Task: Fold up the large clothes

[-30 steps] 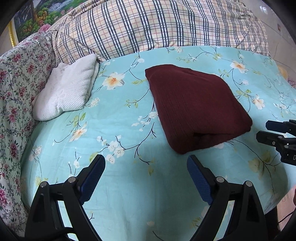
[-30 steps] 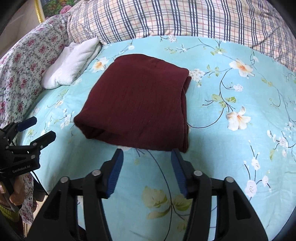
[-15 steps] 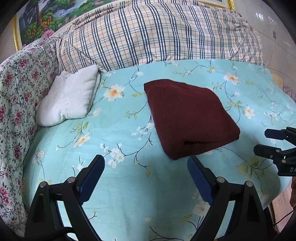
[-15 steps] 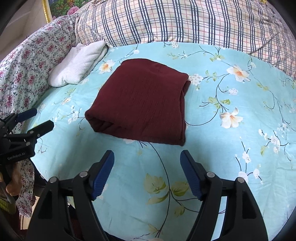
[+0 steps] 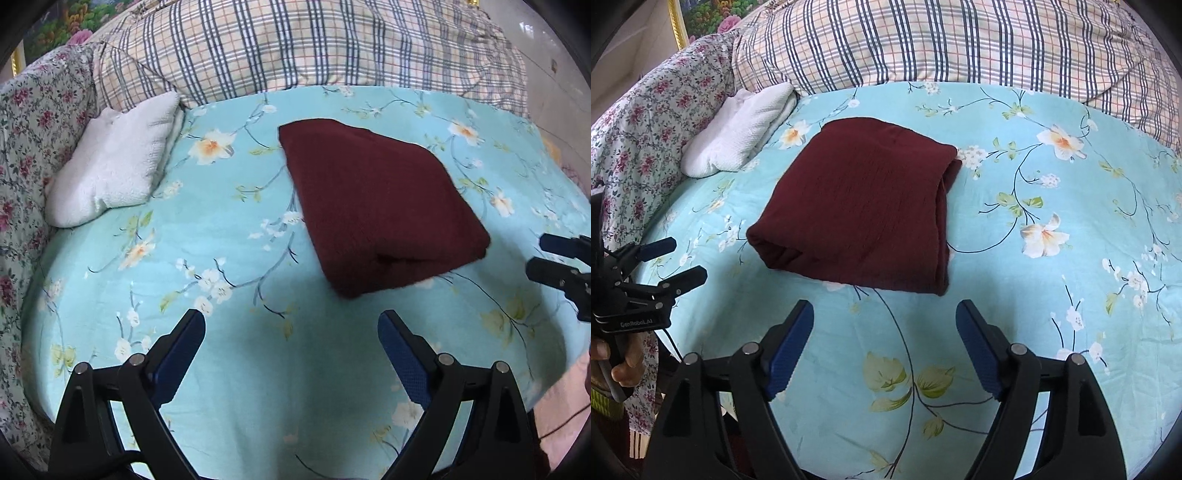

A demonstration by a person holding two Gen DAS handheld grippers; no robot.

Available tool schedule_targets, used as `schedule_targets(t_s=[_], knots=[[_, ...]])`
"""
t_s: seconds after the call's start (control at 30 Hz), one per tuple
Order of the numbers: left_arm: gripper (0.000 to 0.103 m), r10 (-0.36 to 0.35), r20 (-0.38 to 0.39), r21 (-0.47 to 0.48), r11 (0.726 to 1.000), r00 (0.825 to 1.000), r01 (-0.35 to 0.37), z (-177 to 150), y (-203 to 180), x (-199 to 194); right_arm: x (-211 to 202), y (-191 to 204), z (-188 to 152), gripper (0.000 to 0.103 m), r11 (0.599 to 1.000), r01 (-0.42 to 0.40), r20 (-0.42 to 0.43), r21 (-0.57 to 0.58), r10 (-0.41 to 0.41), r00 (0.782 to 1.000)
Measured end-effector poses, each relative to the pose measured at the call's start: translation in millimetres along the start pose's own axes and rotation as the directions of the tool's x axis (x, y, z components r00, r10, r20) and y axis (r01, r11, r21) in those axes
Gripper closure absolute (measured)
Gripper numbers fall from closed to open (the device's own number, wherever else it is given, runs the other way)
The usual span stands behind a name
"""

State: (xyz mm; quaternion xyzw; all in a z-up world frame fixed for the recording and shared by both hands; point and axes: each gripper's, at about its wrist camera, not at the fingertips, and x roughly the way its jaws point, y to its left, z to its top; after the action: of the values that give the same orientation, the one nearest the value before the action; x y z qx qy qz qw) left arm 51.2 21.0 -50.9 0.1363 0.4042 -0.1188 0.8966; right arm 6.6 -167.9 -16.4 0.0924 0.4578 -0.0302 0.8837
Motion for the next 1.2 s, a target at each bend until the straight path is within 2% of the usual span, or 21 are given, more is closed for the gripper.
schedule_targets(t_s=[0.2, 0.33, 0.87, 1.2], knots=[[0.005, 0.093, 0.041, 0.018, 0.995, 0.995, -0.093, 18.5, -8.2, -1.9, 9.0, -3.1, 9.2, 0.023, 1.000, -0.002, -0.016, -0.004, 0.002, 1.000], [0.004, 0.116, 0.062, 0.023, 0.993, 0.991, -0.117, 27.1, -11.4, -2.9, 14.7, -5.7, 15.4, 0.023, 1.000, 0.003, -0.024, -0.012, -0.003, 1.000], [0.003, 0.133, 0.036, 0.027, 0.991, 0.990, -0.134, 37.8, -5.5, 13.0, 37.5, -8.1, 39.1, 0.022, 0.999, -0.009, -0.051, -0.036, 0.007, 0.999], [0.003, 0.134, 0.049, 0.028, 0.990, 0.990, -0.135, 50.3, -3.4, 11.7, 38.0, -5.1, 53.3, 0.022, 0.998, -0.024, -0.045, -0.051, 0.022, 0.999]])
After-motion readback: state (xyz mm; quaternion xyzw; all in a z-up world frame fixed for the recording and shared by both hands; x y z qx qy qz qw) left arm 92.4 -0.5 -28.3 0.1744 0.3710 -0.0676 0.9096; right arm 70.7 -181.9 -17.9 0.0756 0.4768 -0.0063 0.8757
